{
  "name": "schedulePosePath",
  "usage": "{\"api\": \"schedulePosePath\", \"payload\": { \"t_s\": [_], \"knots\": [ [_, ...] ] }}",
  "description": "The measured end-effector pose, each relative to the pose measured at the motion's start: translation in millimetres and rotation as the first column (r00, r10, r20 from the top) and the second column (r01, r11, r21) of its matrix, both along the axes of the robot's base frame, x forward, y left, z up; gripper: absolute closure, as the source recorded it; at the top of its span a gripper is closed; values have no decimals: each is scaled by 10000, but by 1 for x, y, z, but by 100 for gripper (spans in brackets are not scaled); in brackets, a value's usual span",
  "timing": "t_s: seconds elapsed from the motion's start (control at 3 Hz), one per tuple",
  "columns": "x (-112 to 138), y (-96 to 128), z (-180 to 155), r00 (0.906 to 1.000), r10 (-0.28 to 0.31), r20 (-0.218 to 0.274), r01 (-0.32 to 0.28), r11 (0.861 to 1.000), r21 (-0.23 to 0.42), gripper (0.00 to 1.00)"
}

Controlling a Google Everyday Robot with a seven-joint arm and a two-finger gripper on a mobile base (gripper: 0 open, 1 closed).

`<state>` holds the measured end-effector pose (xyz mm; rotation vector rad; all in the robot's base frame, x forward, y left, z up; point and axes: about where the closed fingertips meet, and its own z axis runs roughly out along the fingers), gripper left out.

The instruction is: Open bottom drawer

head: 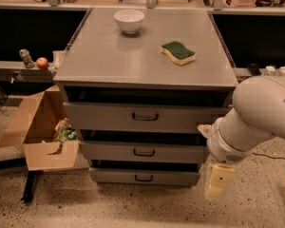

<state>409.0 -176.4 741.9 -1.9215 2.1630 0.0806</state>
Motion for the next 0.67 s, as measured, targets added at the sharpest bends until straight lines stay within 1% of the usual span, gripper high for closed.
{"api": "schedulePosePath", "payload": {
  "t_s": [0.33,0.67],
  "knots": [
    [-1,-8,-44,9991,46,-425,-61,9994,-346,0],
    [-1,-15,-108,9950,636,-772,-651,9977,-177,0]
  ]
}}
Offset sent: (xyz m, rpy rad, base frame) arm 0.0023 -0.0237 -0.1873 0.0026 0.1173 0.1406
